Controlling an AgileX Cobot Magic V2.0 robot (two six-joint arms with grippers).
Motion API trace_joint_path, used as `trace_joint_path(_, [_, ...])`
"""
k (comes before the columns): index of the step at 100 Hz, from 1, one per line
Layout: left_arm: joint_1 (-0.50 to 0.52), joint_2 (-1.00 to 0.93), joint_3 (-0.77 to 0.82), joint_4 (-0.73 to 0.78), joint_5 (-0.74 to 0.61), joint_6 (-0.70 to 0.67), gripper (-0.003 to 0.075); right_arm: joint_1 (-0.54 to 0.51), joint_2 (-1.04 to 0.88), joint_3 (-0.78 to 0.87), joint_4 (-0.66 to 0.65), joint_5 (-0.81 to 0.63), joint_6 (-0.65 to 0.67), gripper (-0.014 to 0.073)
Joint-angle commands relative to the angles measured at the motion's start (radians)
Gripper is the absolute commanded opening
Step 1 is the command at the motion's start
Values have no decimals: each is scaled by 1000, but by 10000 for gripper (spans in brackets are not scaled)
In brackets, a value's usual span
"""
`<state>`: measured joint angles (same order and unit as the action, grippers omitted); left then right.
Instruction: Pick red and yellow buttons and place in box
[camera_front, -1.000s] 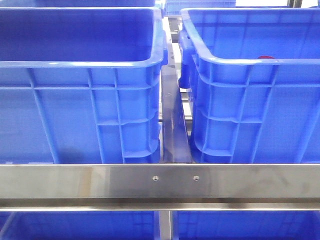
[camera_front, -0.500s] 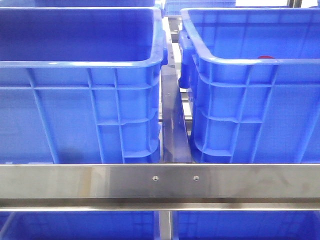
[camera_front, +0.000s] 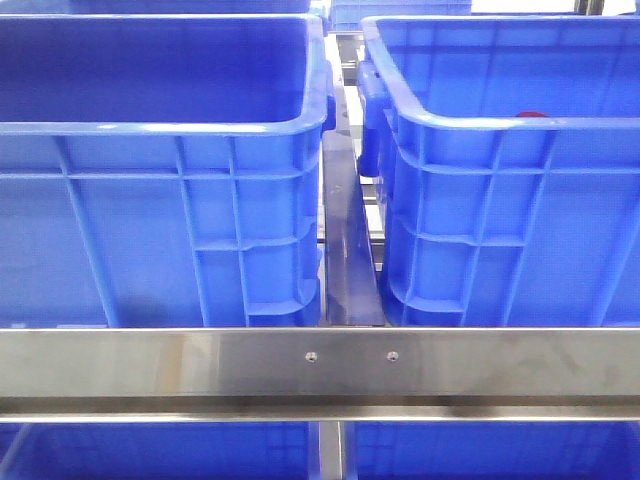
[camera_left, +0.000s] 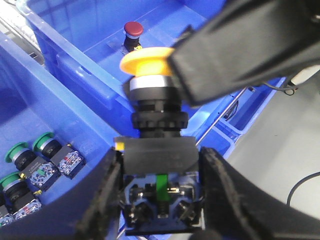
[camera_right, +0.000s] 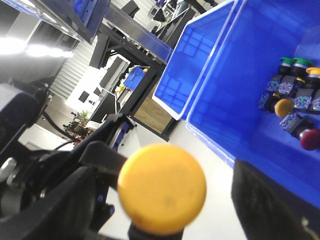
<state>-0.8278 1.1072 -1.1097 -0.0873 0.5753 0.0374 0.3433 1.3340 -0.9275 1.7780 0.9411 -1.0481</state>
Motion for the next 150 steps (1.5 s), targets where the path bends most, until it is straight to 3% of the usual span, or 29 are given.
trace_joint_path(1, [-7, -24, -31, -6, -67, 0, -19, 1, -12, -53, 141, 41, -8, 550])
trace_joint_path(12, [-7, -24, -31, -6, -65, 0, -19, 1, -11, -63, 141, 56, -15, 414])
trace_joint_path(24, [-7, -24, -31, -6, -65, 0, -19, 1, -11, -63, 133, 72, -15, 203])
trace_joint_path(36, [-7, -24, -31, -6, -65, 0, -13, 1, -11, -63, 128, 75, -15, 90])
trace_joint_path(45, [-7, -24, -31, -6, -65, 0, 48, 1, -11, -63, 125, 74, -15, 84])
trace_joint_path(54, [-7, -24, -31, -6, -65, 0, 194, 1, -11, -63, 121, 73, -16, 84])
trace_joint_path(67, [-7, -24, -31, -6, -64, 0, 472, 0, -11, -63, 114, 67, -33, 84])
trace_joint_path(76, [3, -24, -31, -6, -62, 0, 564, -2, -11, -63, 114, 53, -66, 84])
trace_joint_path(117, [134, -116, -11, -6, -53, -8, 568, -164, -11, -63, 114, 52, -111, 84])
trace_joint_path(150, [471, -285, 132, -6, -53, -8, 568, -254, -11, -63, 95, 92, -111, 84])
